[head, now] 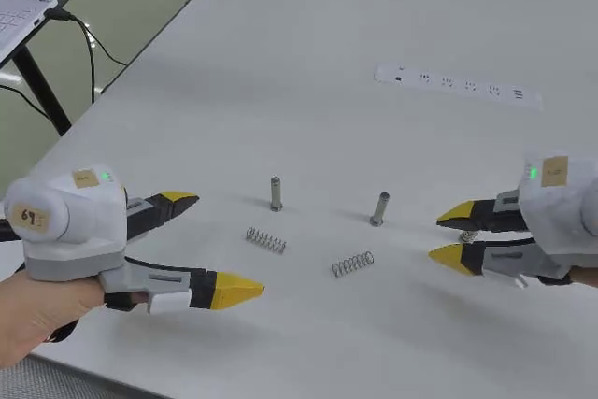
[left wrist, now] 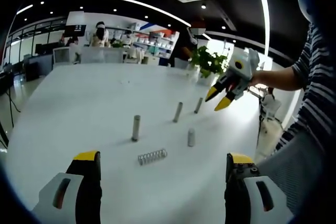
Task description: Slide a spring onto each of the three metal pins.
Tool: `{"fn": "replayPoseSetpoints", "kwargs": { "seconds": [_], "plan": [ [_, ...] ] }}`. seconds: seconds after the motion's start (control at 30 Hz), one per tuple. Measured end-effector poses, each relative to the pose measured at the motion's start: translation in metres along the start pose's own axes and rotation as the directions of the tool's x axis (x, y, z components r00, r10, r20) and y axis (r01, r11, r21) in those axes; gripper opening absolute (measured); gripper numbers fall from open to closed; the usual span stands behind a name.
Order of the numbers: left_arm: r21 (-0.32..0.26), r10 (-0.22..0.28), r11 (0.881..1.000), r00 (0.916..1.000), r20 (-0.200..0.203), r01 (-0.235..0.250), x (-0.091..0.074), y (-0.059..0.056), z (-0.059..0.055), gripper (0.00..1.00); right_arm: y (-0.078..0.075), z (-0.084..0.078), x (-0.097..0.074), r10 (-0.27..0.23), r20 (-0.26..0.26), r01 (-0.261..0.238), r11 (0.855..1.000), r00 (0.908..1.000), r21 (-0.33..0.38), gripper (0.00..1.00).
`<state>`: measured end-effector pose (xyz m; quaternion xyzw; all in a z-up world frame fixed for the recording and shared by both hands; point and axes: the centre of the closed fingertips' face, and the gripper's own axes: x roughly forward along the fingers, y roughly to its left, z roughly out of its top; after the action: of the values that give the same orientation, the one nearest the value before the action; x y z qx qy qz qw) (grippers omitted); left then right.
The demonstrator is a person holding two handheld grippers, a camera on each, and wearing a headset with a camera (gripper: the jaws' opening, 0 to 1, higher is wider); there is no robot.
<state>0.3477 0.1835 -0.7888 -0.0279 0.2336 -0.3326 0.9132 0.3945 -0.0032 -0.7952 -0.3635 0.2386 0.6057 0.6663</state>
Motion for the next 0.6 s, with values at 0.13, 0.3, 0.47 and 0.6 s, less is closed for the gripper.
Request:
{"fn": "replayPoseSetpoints", "kwargs": {
  "seconds": [0.13, 0.3, 0.47, 0.6],
  "plan": [
    [0.014, -0.008, 1.000, 1.0000, -0.006, 0.008, 0.001, 0.001, 0.003, 0.97, 0.003, 0.005, 0.011, 0.025, -0.019, -0.027, 0.997, 0.9995, -0.068, 0.19],
    [0.030, -0.015, 0.999, 0.9999, -0.008, 0.015, 0.001, 0.001, 0.007, 0.97, 0.013, 0.014, 0.025, 0.072, -0.046, -0.078, 0.984, 0.9963, -0.161, 0.19],
    [0.052, -0.030, 0.998, 0.9992, -0.025, 0.032, 0.001, 0.000, 0.007, 0.97, 0.025, 0.020, 0.039, 0.112, -0.069, -0.125, 0.963, 0.9913, -0.237, 0.18],
    [0.057, -0.032, 0.998, 0.9990, -0.030, 0.034, 0.001, 0.000, 0.008, 0.97, 0.029, 0.023, 0.051, 0.128, -0.080, -0.145, 0.953, 0.9885, -0.267, 0.17]
  ]
}}
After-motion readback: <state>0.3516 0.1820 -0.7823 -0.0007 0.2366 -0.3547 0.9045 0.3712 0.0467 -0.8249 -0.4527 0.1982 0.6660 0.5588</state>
